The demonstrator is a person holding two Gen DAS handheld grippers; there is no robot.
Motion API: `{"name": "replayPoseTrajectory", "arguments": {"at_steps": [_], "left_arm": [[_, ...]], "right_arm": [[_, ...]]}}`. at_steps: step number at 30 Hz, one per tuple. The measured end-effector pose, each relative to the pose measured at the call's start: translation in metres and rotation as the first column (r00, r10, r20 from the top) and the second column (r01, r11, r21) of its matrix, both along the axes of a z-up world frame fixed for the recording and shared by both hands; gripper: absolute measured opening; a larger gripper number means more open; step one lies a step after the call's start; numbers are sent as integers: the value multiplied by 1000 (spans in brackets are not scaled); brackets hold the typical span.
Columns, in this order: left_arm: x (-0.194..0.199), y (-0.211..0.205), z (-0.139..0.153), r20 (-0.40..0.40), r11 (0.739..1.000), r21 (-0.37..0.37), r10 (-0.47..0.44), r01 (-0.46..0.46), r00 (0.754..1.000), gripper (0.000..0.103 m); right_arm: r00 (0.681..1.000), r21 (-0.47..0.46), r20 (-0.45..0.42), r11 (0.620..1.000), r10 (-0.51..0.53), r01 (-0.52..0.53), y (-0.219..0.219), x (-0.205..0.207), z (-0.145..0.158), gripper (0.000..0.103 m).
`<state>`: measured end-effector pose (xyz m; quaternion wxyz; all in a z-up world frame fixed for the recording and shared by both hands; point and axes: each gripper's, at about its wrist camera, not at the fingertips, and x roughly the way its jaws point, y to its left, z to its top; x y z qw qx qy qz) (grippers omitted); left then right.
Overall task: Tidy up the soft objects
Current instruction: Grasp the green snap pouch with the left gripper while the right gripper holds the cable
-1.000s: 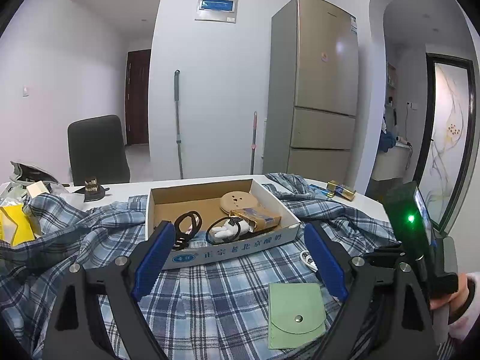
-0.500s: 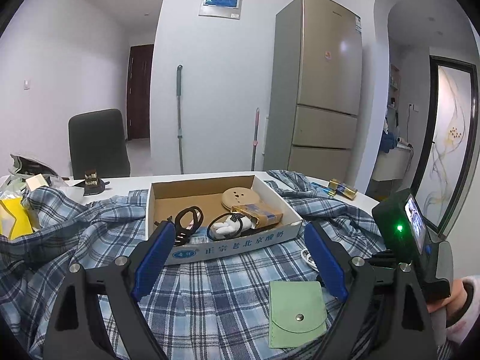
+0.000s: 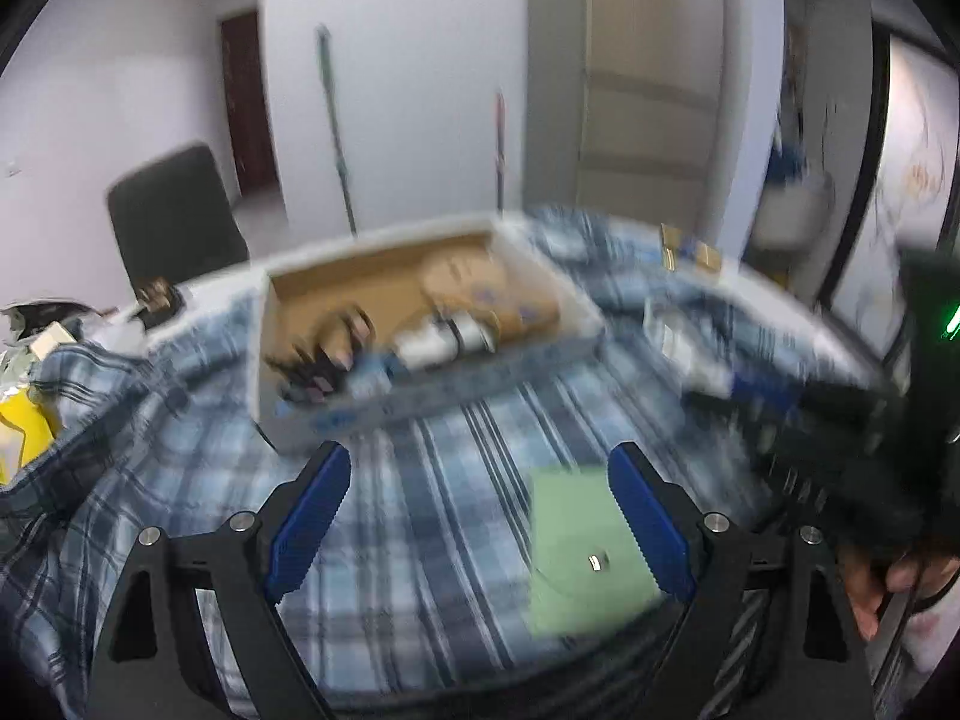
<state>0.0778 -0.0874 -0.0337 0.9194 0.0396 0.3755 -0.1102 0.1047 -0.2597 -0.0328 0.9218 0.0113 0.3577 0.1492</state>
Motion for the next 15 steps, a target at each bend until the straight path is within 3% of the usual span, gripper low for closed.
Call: {"name": "replayPoseTrajectory", "arguments": {"at_steps": [2,6,11,15], "left_arm": [[3,-14,-8,-62,999,24,-41,42,997,90],[8,-38,-17,-80,993,102,-56,64,995,90],[21,-55,-21,-107,991,116,-47,60,993,90],[41,-59,-31,-174,993,105,-33,51,984,90]], "right_arm": [[998,16,32,999,-49,48,-7,-2,5,20],[993,50,56,994,-103,101,-19,-1,10,20],[980,56,55,981,-191,188,-30,0,10,20],[981,66,57,982,-183,180,-32,0,11,20]]}}
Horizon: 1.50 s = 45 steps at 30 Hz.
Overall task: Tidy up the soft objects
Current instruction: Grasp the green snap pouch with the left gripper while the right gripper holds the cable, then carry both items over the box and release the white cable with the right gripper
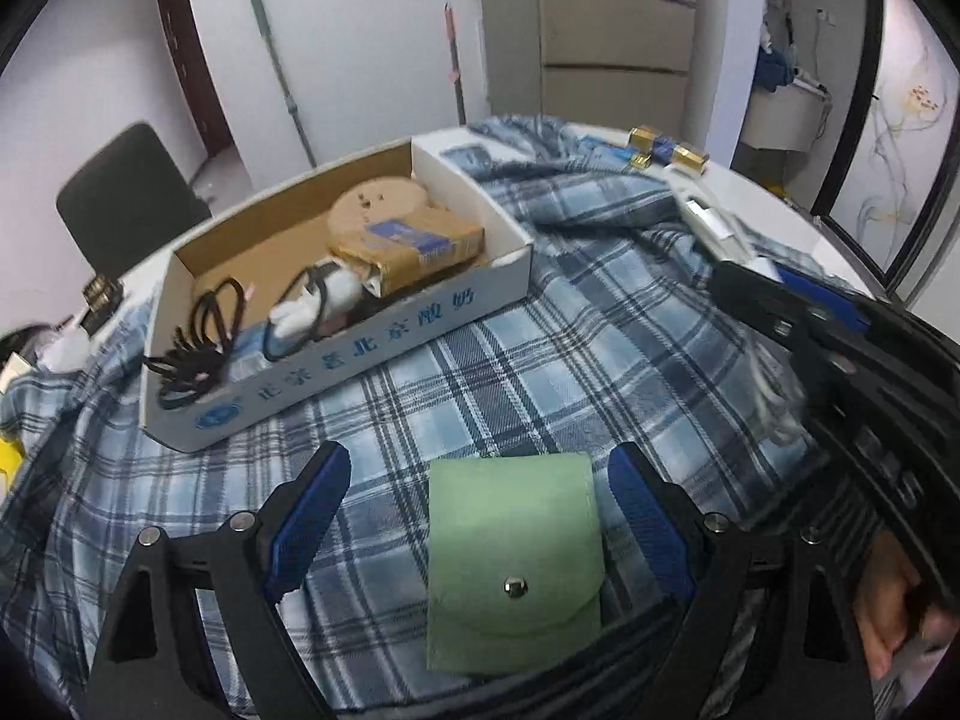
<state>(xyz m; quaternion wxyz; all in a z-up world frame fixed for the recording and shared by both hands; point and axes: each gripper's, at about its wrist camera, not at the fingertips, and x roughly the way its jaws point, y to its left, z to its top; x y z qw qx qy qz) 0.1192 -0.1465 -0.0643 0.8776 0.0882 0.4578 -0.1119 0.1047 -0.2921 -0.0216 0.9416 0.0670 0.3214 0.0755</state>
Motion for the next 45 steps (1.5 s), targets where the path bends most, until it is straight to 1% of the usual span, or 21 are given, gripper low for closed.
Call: {"name": "replayPoseTrajectory", "arguments": {"at_steps": [3,5,6,10,15,19,20,21,22,26,29,33,37,40,42,45], "left_arm": [[13,-1,-12,-79,1000,-4,3,-4,997,90],[23,1,-23,-144,999,-18,24,-27,989,90],[25,2,-25,-154,999,-27,28,-33,988,90],[25,2,-28,-156,999,-37,12,-18,988,90],[24,-6,-29,-161,1000,-15,-13,10,987,90],[25,-8,-32,-170,1000,4,-3,4,985,89],[25,-7,-32,-173,1000,3,2,-2,985,85],[25,-5,-31,-169,1000,-15,0,-3,986,75],[24,-3,-29,-157,1000,-16,9,-12,988,72],[19,3,-22,-117,998,-59,13,-20,993,72],[13,6,-12,-49,996,-89,16,-20,999,72],[-5,1,0,85,998,-56,-13,18,996,72],[-23,3,16,201,995,-88,-28,47,979,72],[-32,10,26,265,991,-120,-20,53,964,72],[-37,13,31,313,994,-107,12,23,950,72],[-46,22,43,379,991,-135,37,15,925,72]], "right_arm": [[1000,-17,6,1000,13,-13,3,-2,0,20],[1000,-24,6,1000,20,-20,5,-3,0,20],[1000,-27,3,999,21,-21,5,-3,-1,20],[1000,-32,-17,999,14,-14,5,0,-4,20],[997,-59,-71,998,-2,-2,7,8,-11,20],[996,-49,-86,999,-7,2,4,9,-13,20],[996,-50,-85,999,-5,1,4,9,-13,20],[996,-52,-84,999,-4,-1,4,9,-13,20],[996,-54,-84,999,-3,-2,4,9,-13,20],[996,-53,-89,999,0,-5,4,9,-13,20],[997,-52,-82,999,1,-5,5,8,-12,20],[997,-52,-75,999,4,-8,5,6,-11,20],[999,-51,-51,999,5,-8,6,2,-8,20],[1000,-45,-29,999,10,-12,5,0,-4,20],[1000,-48,-18,999,15,-16,7,-2,-3,20],[1000,-58,4,998,12,-11,8,-6,1,20]]}}
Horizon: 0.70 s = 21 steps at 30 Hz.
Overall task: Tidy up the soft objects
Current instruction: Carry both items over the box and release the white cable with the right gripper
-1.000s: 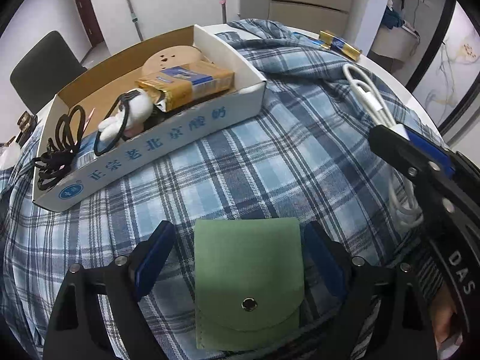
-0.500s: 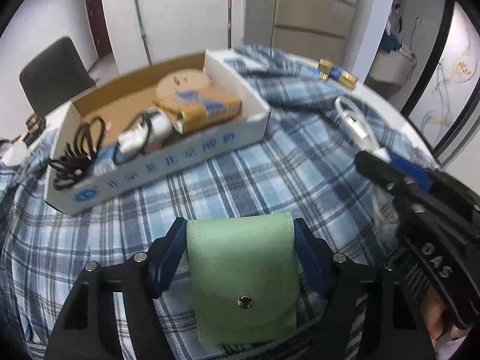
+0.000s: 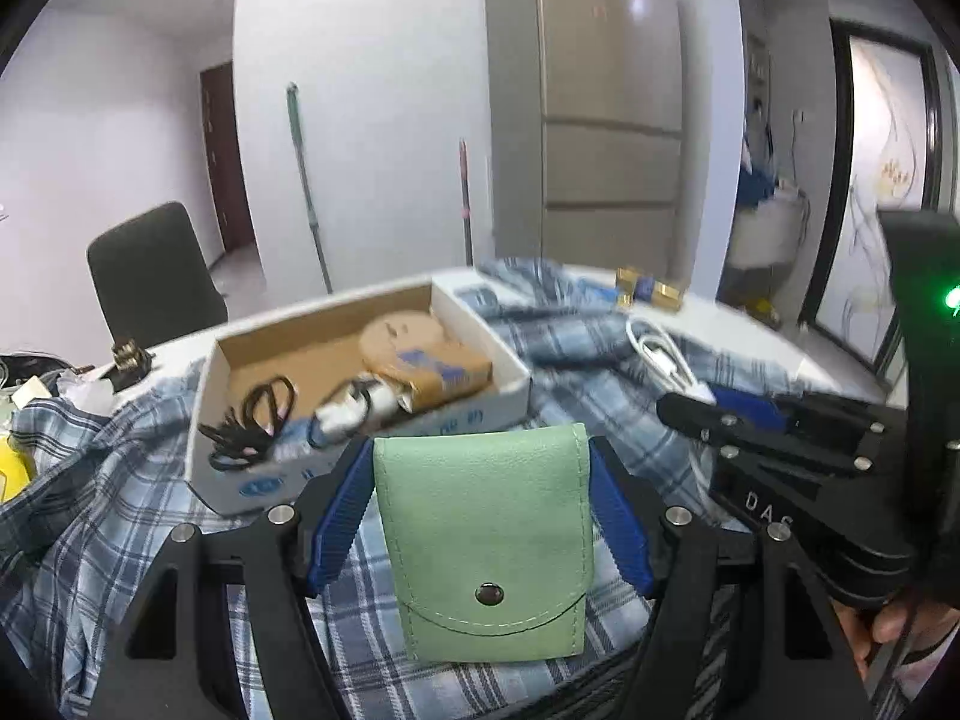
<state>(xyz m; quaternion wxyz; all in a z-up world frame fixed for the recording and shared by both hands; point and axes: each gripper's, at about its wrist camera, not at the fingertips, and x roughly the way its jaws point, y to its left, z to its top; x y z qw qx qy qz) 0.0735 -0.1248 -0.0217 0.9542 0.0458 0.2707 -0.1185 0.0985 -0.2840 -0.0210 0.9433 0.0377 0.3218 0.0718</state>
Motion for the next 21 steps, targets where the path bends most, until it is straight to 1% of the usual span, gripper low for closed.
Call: {"name": "replayPoseTrajectory", "arguments": {"at_steps": [3,5,7,9,11,13,15,18,19,21], "left_arm": [[-9,9,11,69,1000,-12,15,-14,997,72],[-13,13,17,103,1000,-17,22,-20,994,72],[-16,21,26,144,999,-30,31,-27,989,72],[-19,33,35,189,997,-61,53,-42,980,72],[-21,45,42,249,993,-100,79,-56,965,72],[-18,56,47,313,992,-112,97,-65,945,72],[-12,68,52,387,989,-117,129,-90,913,72],[0,87,56,449,987,-130,147,-98,881,72],[4,94,56,476,985,-140,157,-101,866,72],[12,107,53,528,979,-149,199,-141,825,72]], "right_arm": [[999,-3,34,1000,7,-7,1,-5,6,20],[999,-8,41,1000,19,-19,4,-5,11,20],[998,3,58,1000,24,-25,5,-6,17,20],[996,20,84,999,28,-30,7,-7,29,20],[989,11,133,998,62,-64,16,-10,43,20],[971,14,221,995,89,-94,26,-13,60,20],[948,57,304,992,91,-114,30,-10,72,20],[908,107,413,986,72,-127,40,6,84,20],[891,115,449,984,70,-135,44,12,86,20],[856,118,512,981,70,-151,55,27,87,20]]}}
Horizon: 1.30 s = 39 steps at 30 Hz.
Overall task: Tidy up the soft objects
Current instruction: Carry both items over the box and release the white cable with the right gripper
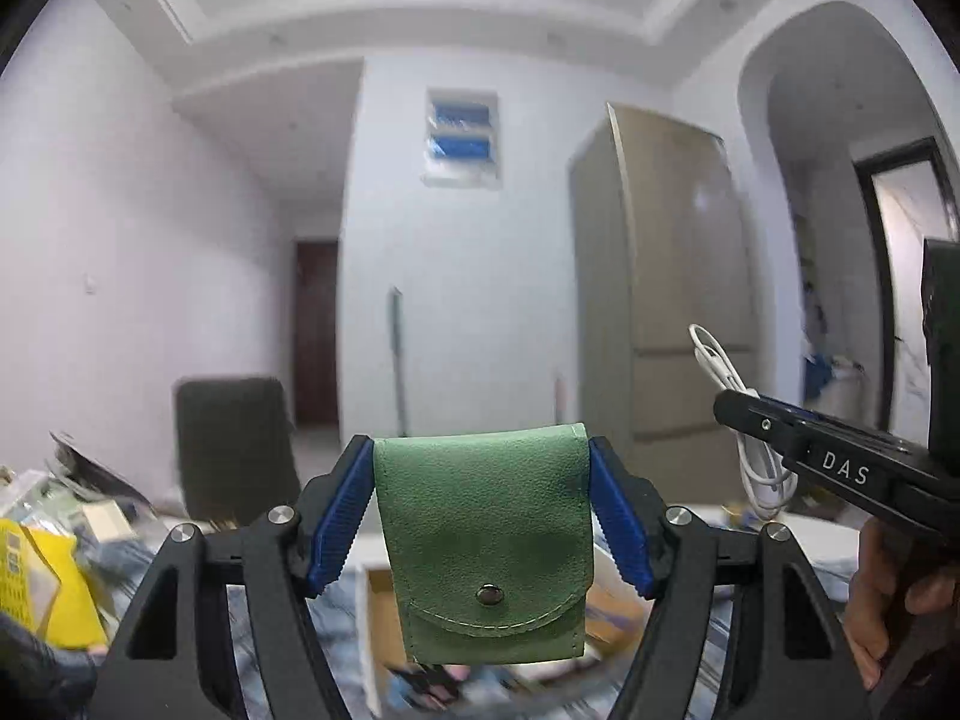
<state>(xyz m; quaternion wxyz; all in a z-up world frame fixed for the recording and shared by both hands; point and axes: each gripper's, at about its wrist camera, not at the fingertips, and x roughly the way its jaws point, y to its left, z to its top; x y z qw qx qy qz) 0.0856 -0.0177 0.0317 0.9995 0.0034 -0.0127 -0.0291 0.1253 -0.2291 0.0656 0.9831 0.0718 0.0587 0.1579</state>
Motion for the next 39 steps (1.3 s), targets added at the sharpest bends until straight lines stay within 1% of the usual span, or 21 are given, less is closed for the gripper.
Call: {"name": "replayPoseTrajectory", "arguments": {"at_steps": [1,2,5,6,8,10,11,13,15,17,19,20,23,27,32,36,39], "left_arm": [[5,5,-2,16,1000,4,25,-25,1000,72],[13,10,-5,18,999,6,35,-35,999,72],[30,24,-15,17,998,-8,55,-55,998,72],[35,28,-18,18,998,-12,62,-61,998,72],[45,35,-26,15,998,-25,60,-60,998,72],[51,40,-33,11,998,-31,60,-60,998,72],[52,41,-35,14,997,-27,67,-66,998,72],[55,42,-38,14,997,-23,70,-70,997,72],[59,42,-43,-5,998,-19,64,-64,998,72],[63,40,-48,-23,998,-6,59,-60,998,72],[66,40,-56,-61,998,-16,60,-61,996,72],[70,41,-57,-87,998,-21,61,-63,994,72],[69,48,-57,-95,996,-55,69,-74,993,72],[68,44,-58,-109,997,-44,64,-69,992,72],[76,40,-56,-131,997,-37,61,-66,990,72],[77,43,-57,-142,996,-49,67,-75,988,72],[80,39,-58,-152,997,-36,68,-75,986,72]], "right_arm": [[1000,9,18,1000,23,-23,5,8,-2,20],[999,6,17,999,41,-41,11,18,-4,20],[999,-2,-12,999,50,-50,31,45,-17,20],[999,-12,-11,998,53,-53,38,53,-24,20],[999,-69,-2,997,38,-38,52,64,-38,20],[998,-86,-26,995,51,-53,60,73,-50,20],[998,-90,-37,994,56,-59,63,76,-55,20],[998,-111,-26,992,60,-63,70,74,-62,20],[998,-133,-17,989,67,-69,74,73,-66,20],[996,-137,-40,987,74,-79,75,74,-70,20],[998,-152,-50,987,41,-49,74,75,-74,20],[997,-137,-63,989,44,-52,72,77,-74,20],[995,-89,-89,994,53,-61,61,81,-75,20],[985,-103,-147,989,94,-110,65,91,-78,20],[972,-152,-187,974,140,-170,78,96,-81,21],[954,-196,-242,954,178,-228,89,103,-86,21],[940,-215,-279,941,198,-262,96,108,-90,21]]}}
